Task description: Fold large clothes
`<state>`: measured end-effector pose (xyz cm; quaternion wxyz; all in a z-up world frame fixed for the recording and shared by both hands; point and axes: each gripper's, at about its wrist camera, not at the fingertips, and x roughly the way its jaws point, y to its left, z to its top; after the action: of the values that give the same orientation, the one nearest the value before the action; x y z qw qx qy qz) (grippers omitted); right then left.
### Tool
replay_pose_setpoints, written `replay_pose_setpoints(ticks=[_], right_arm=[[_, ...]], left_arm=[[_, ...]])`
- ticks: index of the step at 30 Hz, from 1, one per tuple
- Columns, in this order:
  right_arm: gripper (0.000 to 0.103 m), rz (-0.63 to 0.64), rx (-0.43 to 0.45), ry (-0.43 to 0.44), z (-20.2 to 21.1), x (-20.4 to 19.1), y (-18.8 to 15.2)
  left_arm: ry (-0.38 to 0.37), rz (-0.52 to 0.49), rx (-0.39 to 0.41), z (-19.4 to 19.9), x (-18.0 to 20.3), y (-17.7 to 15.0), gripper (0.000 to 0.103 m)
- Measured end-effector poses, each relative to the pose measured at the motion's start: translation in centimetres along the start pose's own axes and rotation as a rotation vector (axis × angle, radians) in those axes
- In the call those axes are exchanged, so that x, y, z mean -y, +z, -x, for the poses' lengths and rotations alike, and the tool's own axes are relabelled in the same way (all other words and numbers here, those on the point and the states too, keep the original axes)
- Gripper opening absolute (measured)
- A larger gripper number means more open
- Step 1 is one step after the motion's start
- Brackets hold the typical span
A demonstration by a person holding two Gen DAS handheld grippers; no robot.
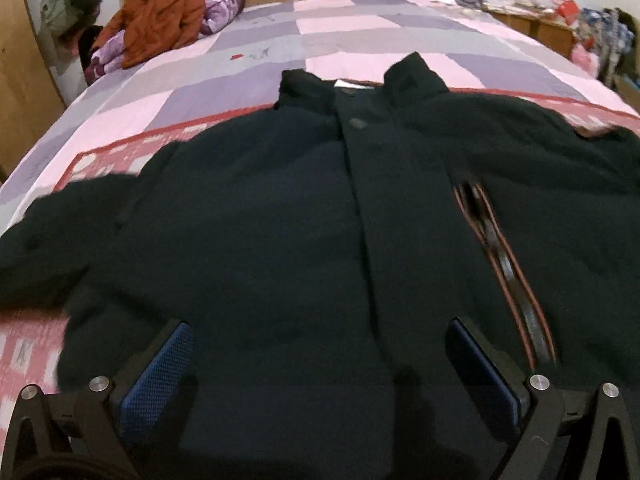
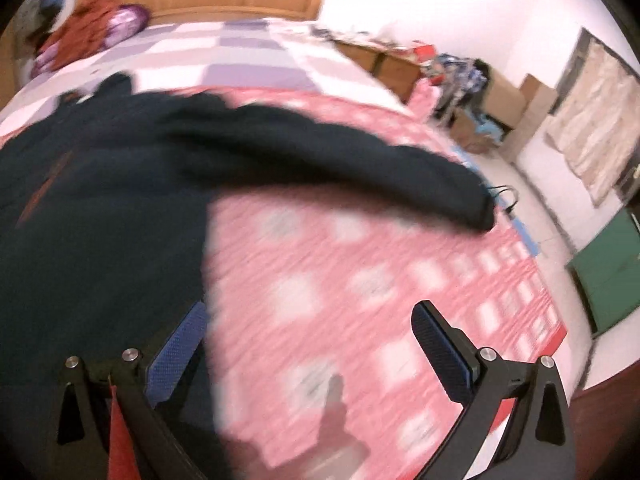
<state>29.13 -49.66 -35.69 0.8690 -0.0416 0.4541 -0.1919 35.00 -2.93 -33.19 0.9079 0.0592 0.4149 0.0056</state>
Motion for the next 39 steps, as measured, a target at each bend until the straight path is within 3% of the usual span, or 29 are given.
replay_pose_setpoints(ticks=[3,5,8,12,16,19,22,25,27,29,30,32,34,39], right_arm=[[0.103,-0.083,-0.013,-0.035,-4.1,5.0,3.6],[0.103,-0.147,-0.032,-0.048,-6.0,7.8,5.4],[0.103,-0.280,-0.095,-0.070,-10.1,12.9,7.9],[0.103,-0.465,-0.210,-0.071,-15.6,18.2,9.4],[0.103,-0.615,-0.257,-0.047,-18.6,20.2,8.5],[0.102,-0.721,-0.274,-0.013,-20.0,21.0,7.8],[0.103,-0.843,-0.303,0.022,-21.6,22.0,7.1],[0.101,-0.931,-0.316,0.096,-23.4,22.3,7.0],[0.071,-0.949,-0.260,0.136,-23.2,22.4,7.7],[0.026,-0.962,-0.228,0.134,-22.9,22.8,8.3],[0.018,-0.968,-0.202,0.150,-22.6,23.0,8.6],[0.011,-0.902,-0.149,0.127,-21.4,23.4,9.8],[0.010,-0.858,-0.098,0.075,-20.0,24.2,10.6],[0.010,-0.789,-0.101,0.009,-18.8,23.6,11.9]], left_arm=[[0.056,-0.004,-0.040,-3.0,1.2,0.5,0.103],[0.089,-0.012,-0.112,-5.6,1.7,-0.8,0.103],[0.101,0.009,-0.039,-5.3,1.7,-2.1,0.103],[0.114,-0.001,-0.028,-5.1,1.8,-2.3,0.103],[0.141,-0.013,-0.022,-4.4,1.9,-0.8,0.103],[0.157,0.019,0.035,-4.2,1.6,1.4,0.103],[0.164,-0.012,-0.087,-7.6,1.8,1.2,0.103],[0.161,-0.009,-0.049,-7.4,1.7,0.8,0.103],[0.156,-0.003,-0.046,-7.4,1.5,0.8,0.103],[0.155,-0.003,-0.044,-7.4,1.4,0.7,0.103],[0.156,-0.005,-0.043,-7.4,1.4,0.6,0.103],[0.153,-0.008,-0.044,-7.5,1.7,0.6,0.103],[0.146,-0.018,-0.042,-7.4,1.8,0.9,0.103],[0.130,-0.004,-0.064,-7.1,1.3,1.5,0.103]])
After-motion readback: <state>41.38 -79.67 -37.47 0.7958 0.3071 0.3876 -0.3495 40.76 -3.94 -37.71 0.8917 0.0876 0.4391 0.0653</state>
